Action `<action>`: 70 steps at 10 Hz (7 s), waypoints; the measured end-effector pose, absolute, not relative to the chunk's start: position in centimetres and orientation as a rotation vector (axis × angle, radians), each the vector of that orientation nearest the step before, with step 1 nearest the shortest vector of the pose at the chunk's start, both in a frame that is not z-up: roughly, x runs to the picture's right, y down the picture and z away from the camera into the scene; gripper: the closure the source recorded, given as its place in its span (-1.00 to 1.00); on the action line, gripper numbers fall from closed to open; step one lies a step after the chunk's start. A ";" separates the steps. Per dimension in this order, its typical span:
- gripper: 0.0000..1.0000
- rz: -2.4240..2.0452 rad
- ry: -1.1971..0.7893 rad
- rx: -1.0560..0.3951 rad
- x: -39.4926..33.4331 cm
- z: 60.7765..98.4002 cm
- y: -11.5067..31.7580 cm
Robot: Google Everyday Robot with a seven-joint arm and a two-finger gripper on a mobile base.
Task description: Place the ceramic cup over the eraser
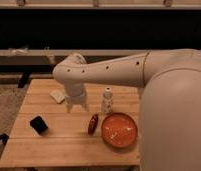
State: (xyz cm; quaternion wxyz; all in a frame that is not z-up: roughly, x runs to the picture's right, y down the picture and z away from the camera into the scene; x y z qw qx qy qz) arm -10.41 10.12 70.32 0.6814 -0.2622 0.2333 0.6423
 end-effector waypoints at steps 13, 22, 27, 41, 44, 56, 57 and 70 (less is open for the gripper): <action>-0.30 1.325 0.498 -0.593 -15.5 81.8 -1.9; -0.30 1.376 0.435 -0.582 -14.8 87.3 -2.7; -0.30 1.349 0.415 -0.587 -16.4 88.4 -2.1; 0.95 1.368 0.495 -0.606 -14.5 90.1 -0.3; 1.00 1.357 0.510 -0.577 -14.4 87.2 -0.3; 1.00 1.070 0.243 -0.478 -22.2 67.5 3.7; 1.00 1.045 0.228 -0.476 -22.8 67.0 3.9; 1.00 0.775 0.182 -0.563 -32.2 64.6 9.8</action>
